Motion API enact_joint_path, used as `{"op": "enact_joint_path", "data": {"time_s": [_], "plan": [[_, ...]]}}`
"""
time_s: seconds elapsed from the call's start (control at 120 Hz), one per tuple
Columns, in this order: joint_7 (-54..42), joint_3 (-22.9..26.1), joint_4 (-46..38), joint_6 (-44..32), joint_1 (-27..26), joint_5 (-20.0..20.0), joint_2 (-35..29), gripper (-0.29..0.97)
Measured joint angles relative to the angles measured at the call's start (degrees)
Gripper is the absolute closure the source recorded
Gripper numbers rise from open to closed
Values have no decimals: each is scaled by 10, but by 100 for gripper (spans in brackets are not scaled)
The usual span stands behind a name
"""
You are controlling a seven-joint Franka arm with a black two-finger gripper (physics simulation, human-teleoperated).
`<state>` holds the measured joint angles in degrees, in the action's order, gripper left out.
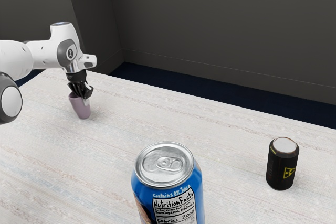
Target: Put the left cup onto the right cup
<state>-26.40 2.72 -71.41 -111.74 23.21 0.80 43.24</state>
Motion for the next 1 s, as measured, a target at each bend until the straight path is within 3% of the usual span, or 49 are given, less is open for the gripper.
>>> {"op": "enact_joint_path", "data": {"time_s": [0.267,0.633,0.85,1.0], "plan": [[1,2,-24,8,-14,5,-48,78],[16,5,-229,-2,-106,14,-241,78],[52,100,-333,-23,-108,45,-335,78],[84,183,-387,-32,-73,62,-392,78]]}}
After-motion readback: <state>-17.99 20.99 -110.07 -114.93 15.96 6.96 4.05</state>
